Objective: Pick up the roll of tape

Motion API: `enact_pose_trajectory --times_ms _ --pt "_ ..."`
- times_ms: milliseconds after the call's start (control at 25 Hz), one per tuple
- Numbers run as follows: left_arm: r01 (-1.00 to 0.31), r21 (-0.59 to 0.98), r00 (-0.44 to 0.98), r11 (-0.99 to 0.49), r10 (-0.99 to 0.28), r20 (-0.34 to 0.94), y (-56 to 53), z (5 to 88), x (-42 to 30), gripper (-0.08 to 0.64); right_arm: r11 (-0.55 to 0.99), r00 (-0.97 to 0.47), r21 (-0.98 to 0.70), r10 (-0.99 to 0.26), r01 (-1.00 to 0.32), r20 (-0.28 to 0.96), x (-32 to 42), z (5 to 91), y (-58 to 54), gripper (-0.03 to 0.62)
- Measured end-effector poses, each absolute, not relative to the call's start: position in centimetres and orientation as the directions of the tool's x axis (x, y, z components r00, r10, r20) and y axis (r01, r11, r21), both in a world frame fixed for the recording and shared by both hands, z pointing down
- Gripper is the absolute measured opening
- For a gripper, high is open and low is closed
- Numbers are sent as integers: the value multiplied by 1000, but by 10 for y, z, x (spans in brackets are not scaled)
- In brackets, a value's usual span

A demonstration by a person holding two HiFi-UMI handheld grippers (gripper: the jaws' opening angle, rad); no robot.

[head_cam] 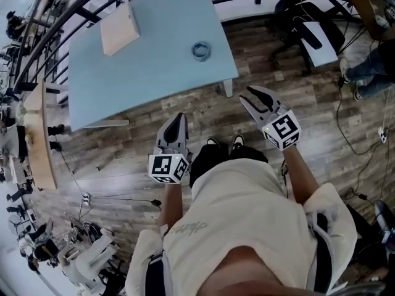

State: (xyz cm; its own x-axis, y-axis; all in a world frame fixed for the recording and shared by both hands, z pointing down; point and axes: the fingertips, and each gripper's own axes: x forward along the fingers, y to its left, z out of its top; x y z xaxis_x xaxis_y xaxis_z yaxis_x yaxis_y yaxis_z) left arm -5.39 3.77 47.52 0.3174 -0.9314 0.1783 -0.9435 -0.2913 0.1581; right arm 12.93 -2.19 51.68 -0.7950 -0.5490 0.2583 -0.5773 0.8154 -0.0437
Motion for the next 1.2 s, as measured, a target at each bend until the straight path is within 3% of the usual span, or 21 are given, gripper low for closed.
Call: enact_pose_trajectory --times_ms 1200 --pt "-860 224 483 -458 -873 69 -116 468 -161 20 705 -666 75 -695 -705 272 28 481 -135 118"
